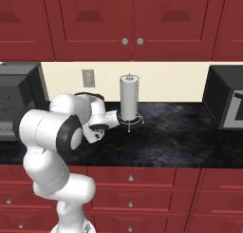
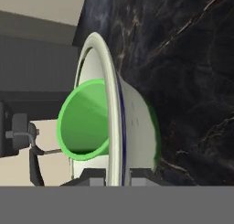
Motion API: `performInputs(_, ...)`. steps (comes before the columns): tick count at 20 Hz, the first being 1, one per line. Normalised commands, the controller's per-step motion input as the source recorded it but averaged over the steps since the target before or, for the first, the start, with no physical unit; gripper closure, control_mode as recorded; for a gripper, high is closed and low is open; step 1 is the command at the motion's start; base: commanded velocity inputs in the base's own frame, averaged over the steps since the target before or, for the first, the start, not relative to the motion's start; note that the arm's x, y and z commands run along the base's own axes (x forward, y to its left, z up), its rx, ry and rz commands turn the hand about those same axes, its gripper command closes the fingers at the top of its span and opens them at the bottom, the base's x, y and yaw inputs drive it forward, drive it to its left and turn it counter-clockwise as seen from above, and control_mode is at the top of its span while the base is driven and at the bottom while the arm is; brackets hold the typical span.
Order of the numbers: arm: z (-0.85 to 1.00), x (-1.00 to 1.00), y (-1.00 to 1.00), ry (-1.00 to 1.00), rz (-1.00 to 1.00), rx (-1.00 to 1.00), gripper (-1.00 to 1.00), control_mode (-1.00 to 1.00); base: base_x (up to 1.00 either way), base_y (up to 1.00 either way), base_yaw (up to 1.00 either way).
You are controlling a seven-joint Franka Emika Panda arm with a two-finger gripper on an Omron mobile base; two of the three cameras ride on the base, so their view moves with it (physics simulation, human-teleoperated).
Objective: Place the cup inside the bowl on the dining table and move the bowl to any counter.
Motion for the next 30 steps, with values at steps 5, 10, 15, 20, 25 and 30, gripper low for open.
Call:
performInputs(5, -0.13, 0.16, 0.17, 0.1, 0.0, 0.0, 1.0, -1.0, 0.0, 0.0, 0.0)
performInputs(10, -0.11, 0.05, 0.11, 0.01, 0.0, 0.0, 1.0, -1.0, 0.0, 0.0, 0.0)
performInputs(15, -0.15, 0.0, 0.02, -0.09, 0.0, 0.0, 1.0, -1.0, 0.0, 0.0, 0.0)
performInputs(20, -0.12, 0.0, 0.02, -0.11, 0.0, 0.0, 1.0, -1.0, 0.0, 0.0, 0.0)
performInputs(25, 0.0, 0.0, 0.05, 0.0, 0.0, 0.0, 1.0, -1.0, 0.0, 0.0, 0.0)
performInputs(30, 0.0, 0.0, 0.29, 0.0, 0.0, 0.0, -1.0, -1.0, 0.0, 0.0, 0.0)
